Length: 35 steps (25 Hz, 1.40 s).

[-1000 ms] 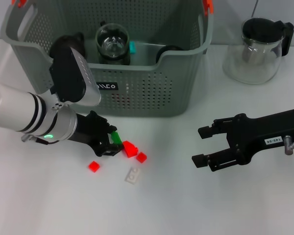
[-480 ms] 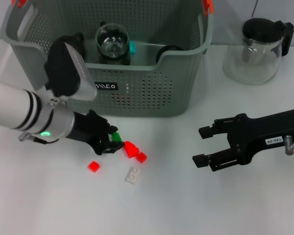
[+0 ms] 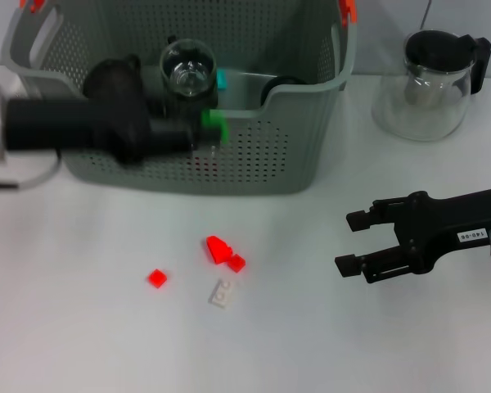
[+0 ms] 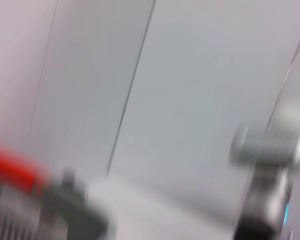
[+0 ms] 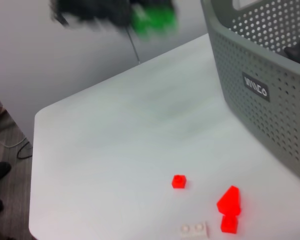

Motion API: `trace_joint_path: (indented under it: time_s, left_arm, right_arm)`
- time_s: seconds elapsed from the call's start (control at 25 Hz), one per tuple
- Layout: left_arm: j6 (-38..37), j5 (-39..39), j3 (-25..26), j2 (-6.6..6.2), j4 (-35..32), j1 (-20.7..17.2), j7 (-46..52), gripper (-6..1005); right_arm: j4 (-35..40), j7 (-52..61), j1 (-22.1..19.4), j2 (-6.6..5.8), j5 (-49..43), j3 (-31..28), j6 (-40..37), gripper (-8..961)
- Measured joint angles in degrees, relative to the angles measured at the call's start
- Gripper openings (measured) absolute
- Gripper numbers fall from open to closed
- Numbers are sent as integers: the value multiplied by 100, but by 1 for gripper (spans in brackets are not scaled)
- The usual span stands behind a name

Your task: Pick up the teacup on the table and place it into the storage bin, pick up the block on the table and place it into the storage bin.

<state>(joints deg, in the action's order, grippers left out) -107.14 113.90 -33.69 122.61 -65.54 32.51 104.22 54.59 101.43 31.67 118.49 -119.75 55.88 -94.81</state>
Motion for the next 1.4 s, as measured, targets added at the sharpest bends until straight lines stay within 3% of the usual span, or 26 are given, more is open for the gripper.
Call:
trace_joint_path:
  time_s: [0.04, 0.2, 0.44, 0.72, 0.88, 1.08, 1.2, 1.4]
  left_arm:
    - [-51, -587, 86, -67, -9, 16, 122, 411]
    - [533, -1080, 79, -139, -48, 138, 368, 446]
    - [2174, -885, -372, -150, -48, 339, 496, 499]
    - [2719, -752, -772, -187, -67, 353, 586, 642]
    - [2547, -787, -773, -196, -127, 342, 570, 752]
    - [935, -852, -891, -161, -249, 249, -35, 930]
    - [251, -678, -1399, -61, -307, 35, -406, 943]
    - [483, -98, -2319, 124, -570, -411, -663, 951]
  right_arm:
    - [-44, -6, -1, -13, -3, -18, 7, 887]
    - [-113, -15, -3, -35, -6, -14, 40, 886]
    - [-147, -17, -4, -11, -109, -21, 43, 886]
    - [-161, -6, -3, -10, -125, -24, 51, 887]
    - [-170, -13, -4, -9, -128, -25, 77, 887]
    - [-309, -45, 30, -36, -128, -25, 209, 886]
    - [-381, -61, 51, -61, -128, -27, 262, 886]
    - [-405, -62, 23, -88, -127, -86, 309, 887]
